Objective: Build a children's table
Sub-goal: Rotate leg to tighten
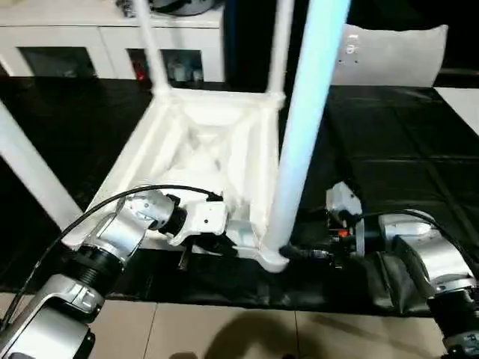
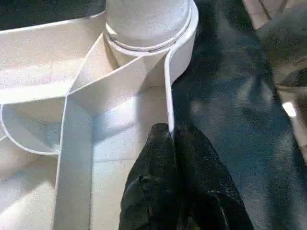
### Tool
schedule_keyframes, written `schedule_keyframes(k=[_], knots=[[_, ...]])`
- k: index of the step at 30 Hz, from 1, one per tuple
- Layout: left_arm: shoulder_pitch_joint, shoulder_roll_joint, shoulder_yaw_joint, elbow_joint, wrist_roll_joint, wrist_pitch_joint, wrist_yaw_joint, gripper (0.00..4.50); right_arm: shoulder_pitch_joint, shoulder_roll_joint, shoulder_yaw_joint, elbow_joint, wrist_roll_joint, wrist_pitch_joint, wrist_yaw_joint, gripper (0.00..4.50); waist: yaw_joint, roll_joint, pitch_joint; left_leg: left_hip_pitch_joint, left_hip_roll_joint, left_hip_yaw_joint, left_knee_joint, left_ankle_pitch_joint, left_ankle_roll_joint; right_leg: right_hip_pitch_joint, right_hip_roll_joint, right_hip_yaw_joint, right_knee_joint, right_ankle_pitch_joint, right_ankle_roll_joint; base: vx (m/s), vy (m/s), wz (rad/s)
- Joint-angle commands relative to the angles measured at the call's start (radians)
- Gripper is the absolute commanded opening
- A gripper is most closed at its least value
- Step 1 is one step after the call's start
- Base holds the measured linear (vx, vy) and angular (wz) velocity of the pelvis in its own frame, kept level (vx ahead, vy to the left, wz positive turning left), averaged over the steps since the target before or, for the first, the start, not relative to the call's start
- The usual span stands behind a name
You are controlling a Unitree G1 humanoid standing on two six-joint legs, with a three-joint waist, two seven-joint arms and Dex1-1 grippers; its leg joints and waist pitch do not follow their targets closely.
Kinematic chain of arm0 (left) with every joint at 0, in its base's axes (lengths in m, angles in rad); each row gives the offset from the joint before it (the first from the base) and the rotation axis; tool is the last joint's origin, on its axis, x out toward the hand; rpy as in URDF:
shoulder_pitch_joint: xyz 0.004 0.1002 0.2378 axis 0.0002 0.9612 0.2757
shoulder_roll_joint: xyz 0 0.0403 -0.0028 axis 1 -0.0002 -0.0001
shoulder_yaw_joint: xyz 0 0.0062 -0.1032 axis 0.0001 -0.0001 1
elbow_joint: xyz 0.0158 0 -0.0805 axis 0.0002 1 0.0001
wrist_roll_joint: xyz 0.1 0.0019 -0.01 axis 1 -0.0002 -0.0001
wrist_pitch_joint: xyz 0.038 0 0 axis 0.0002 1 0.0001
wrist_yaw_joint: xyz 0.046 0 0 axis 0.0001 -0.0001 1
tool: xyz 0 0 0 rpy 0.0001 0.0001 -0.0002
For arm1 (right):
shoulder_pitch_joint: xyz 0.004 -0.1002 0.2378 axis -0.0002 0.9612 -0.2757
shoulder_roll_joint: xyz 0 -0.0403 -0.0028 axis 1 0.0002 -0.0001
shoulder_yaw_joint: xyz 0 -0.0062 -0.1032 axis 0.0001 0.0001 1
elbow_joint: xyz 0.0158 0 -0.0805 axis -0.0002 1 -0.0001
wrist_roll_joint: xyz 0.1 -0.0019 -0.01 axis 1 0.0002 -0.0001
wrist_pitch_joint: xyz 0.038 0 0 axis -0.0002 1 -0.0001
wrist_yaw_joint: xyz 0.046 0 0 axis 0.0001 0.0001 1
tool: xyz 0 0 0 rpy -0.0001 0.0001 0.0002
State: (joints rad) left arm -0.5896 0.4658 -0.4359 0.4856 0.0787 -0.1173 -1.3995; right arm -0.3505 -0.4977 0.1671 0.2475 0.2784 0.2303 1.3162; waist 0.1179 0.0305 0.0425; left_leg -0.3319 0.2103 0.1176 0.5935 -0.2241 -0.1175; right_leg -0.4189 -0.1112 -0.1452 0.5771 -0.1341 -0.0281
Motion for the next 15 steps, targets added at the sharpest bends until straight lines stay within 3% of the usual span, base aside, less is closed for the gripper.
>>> schedule_keyframes(k=[1, 7, 15], knots=[[0.012, -0.001, -0.061, -0.027, 0.009, -0.022, -0.056, 0.00, -0.007, 0.006, 0.010, 0.000, 0.023, 0.005, 0.022, 3.69, 0.000, -0.014, -0.068, -0.024, 0.011, 0.033, -0.068, -0.083, 0.097, 0.078, -0.036, 0.054, -0.050, -0.283, -0.173, 0.000, 0.000, 0.00], [0.014, -0.006, -0.065, -0.029, 0.006, -0.025, -0.071, 0.00, -0.006, 0.025, 0.025, -0.011, 0.041, 0.040, 0.043, 3.25, 0.005, -0.013, -0.069, -0.024, 0.009, 0.033, -0.069, -0.091, 0.077, 0.080, -0.036, 0.053, -0.054, -0.310, -0.153, 0.000, 0.000, 0.00], [0.009, 0.007, -0.064, -0.019, 0.012, -0.030, -0.075, 0.00, 0.001, 0.022, 0.036, -0.015, 0.057, 0.069, 0.064, 2.46, 0.009, -0.011, -0.070, -0.026, 0.009, 0.032, -0.068, -0.078, 0.074, 0.081, -0.035, 0.053, -0.050, -0.283, -0.156, 0.000, 0.000, 0.00]])
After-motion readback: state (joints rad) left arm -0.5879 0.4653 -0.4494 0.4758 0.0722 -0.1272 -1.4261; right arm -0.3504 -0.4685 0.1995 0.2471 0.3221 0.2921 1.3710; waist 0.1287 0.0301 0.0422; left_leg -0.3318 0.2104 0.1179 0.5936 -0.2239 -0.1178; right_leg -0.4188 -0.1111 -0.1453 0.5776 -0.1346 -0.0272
